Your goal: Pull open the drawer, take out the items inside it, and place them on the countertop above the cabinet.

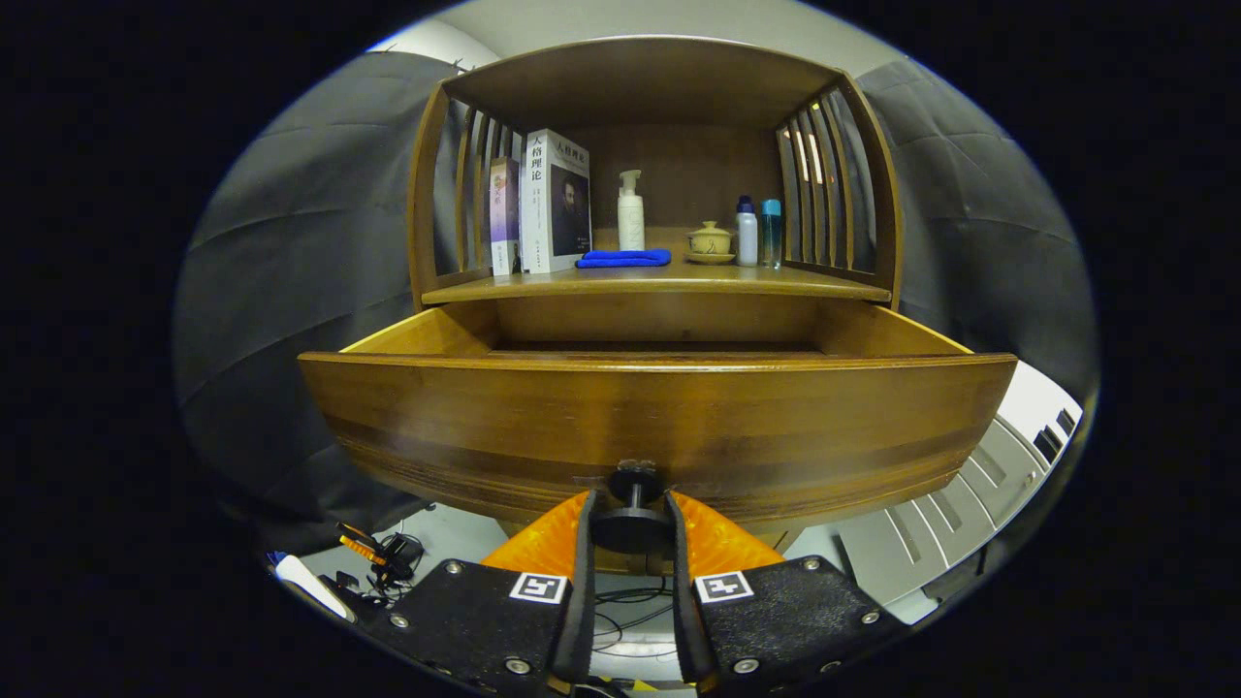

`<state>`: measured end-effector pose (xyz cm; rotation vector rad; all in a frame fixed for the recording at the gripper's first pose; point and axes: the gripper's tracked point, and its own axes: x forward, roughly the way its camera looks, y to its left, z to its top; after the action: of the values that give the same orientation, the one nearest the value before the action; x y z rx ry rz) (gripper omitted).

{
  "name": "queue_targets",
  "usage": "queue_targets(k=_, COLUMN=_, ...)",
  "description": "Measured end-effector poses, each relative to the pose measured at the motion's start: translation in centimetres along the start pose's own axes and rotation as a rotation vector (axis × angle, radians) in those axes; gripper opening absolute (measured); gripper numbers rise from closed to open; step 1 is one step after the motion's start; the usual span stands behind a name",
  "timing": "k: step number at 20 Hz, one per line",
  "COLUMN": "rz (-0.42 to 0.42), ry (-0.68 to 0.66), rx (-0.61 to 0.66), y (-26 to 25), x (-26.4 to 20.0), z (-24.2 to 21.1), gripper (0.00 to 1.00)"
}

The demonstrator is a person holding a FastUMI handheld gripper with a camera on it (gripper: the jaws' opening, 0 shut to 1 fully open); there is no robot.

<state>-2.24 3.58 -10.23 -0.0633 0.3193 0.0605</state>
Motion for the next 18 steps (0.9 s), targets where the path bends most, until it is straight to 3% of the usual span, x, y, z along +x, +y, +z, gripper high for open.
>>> queue_targets(k=6, rz=0.023, ry=0.017, rx=0.002, y=-0.1, x=-0.6, z=-0.7, gripper=0.37)
queue_targets(k=8, rz=0.033, ry=-0.031, rx=-0.015, y=0.0, x=-1.0, z=0.6, gripper=0.47)
queue_targets(k=13, rz=0.116, ry=-0.167, rx=-0.085, y=2.4, x=-3.0, z=4.6, gripper=0.85)
queue_targets(k=18, rz=0.186, ry=-0.252, rx=-0.089, y=4.3, x=-4.2, z=9.0, gripper=0.93)
